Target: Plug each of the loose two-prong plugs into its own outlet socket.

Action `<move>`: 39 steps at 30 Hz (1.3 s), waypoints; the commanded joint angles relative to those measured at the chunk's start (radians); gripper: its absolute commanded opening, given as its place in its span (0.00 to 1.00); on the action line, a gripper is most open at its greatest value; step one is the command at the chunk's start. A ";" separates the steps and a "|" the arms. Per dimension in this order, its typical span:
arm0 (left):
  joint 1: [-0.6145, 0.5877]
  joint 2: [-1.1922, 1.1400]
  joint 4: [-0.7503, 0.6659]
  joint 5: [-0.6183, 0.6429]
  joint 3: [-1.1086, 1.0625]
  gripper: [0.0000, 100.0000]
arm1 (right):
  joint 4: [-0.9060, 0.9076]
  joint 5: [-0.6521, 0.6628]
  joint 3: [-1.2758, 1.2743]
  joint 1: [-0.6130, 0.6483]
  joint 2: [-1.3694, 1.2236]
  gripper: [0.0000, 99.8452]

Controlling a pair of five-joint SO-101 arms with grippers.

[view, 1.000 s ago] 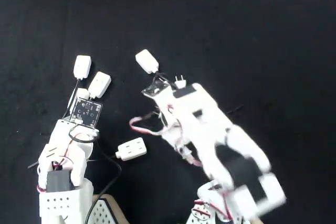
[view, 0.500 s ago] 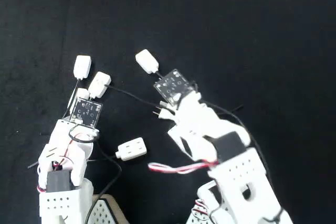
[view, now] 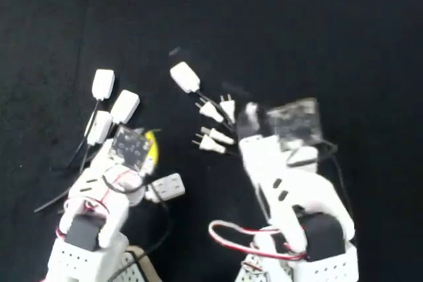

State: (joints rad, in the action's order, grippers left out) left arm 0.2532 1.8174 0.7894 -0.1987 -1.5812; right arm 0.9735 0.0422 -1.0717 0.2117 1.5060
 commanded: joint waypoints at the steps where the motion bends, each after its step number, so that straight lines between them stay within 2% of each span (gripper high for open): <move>1: 0.189 0.000 -0.256 0.066 0.019 0.07 | -0.130 -0.216 -0.062 -0.026 0.047 0.01; 4: 0.277 0.000 -0.381 0.066 -0.067 0.07 | -0.249 -0.311 -0.150 0.025 0.073 0.01; 8: 0.294 0.000 -0.368 0.071 -0.105 0.07 | -0.308 -0.321 -0.245 0.153 0.105 0.01; 13: 0.265 0.003 -0.293 0.075 -0.117 0.13 | -0.272 -0.315 -0.277 0.321 0.122 0.01; 18: 0.255 0.002 -0.284 0.184 -0.117 0.13 | -0.204 -0.269 -0.274 0.428 0.125 0.01; 21: 0.251 0.002 -0.269 0.206 -0.117 0.13 | -0.161 -0.258 -0.271 0.500 0.125 0.01; 25: 0.248 0.003 -0.270 0.206 -0.117 0.13 | -0.127 -0.258 -0.271 0.519 0.125 0.01; 32: 0.128 0.005 -0.275 0.206 -0.117 0.13 | -0.101 -0.258 -0.271 0.519 0.124 0.01; 39: 0.127 0.005 -0.273 0.206 -0.117 0.13 | -0.049 -0.258 -0.246 0.517 0.116 0.01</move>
State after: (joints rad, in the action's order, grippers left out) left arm 0.3943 1.8144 0.5255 -0.0069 -1.6794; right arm 0.8892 -0.2263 -1.3541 0.7073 1.6318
